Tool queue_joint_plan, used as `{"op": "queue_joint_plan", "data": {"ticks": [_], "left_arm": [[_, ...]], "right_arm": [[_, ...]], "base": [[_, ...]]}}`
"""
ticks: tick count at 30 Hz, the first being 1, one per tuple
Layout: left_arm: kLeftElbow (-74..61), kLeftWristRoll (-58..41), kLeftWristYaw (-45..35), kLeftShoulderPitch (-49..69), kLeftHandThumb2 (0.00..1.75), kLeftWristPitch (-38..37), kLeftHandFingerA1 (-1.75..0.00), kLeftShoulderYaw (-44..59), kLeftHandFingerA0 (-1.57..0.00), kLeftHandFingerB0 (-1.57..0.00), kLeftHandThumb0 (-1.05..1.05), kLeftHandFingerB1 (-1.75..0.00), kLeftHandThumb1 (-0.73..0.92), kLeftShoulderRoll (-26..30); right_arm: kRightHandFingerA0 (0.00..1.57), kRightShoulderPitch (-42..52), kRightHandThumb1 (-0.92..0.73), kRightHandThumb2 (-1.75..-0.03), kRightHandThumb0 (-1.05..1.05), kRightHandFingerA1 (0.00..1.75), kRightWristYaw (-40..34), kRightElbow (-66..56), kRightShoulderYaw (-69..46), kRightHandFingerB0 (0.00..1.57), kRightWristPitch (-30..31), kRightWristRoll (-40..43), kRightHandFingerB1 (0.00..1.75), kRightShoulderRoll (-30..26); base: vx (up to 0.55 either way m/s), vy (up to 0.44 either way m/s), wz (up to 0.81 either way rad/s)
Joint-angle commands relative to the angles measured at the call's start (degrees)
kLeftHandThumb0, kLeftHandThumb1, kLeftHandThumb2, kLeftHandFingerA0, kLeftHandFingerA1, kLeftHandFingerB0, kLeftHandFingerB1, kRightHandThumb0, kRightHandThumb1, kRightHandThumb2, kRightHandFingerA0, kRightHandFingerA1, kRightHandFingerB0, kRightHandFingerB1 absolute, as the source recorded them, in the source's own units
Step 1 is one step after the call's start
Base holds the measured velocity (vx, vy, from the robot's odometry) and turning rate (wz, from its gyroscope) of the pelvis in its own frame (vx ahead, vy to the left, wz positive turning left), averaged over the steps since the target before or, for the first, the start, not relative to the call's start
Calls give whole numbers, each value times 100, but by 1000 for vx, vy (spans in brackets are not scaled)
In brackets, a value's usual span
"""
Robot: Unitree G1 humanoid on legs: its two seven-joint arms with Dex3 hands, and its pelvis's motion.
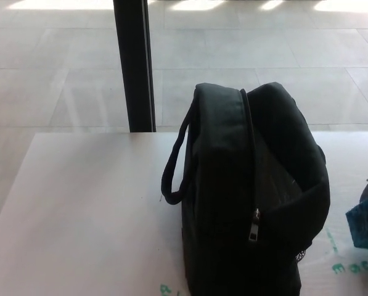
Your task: The robot uses its right hand to pick up the cube kept on the middle of the desk and put it inside the bag next to it
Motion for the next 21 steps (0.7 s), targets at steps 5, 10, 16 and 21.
{"op": "queue_joint_plan", "data": {"ticks": [5,10,16,21], "left_arm": [[48,-61,-99,75,60,45,-50,51,-26,-20,-73,-37,68,175],[83,-61,-42,87,60,60,-51,81,-28,-22,-72,-37,67,167],[59,64,-50,133,59,-106,-49,-47,-30,-21,-75,-37,69,213],[152,65,-89,99,86,-135,-53,-97,-22,-16,-75,-46,56,242]], "right_arm": [[79,-417,-64,-89,-16,171,-330,233,-740,68,-655,345,147,-280],[79,-723,-68,-81,-16,174,-306,309,-1030,67,-839,486,144,-268],[83,-1383,-64,-83,-20,172,-60,-131,-1262,77,-943,713,116,-141],[100,-1995,-52,-105,-16,171,122,-279,-1321,80,-1040,1052,142,240]], "base": [[0,0,0],[0,0,0],[0,0,0],[0,0,0]]}}
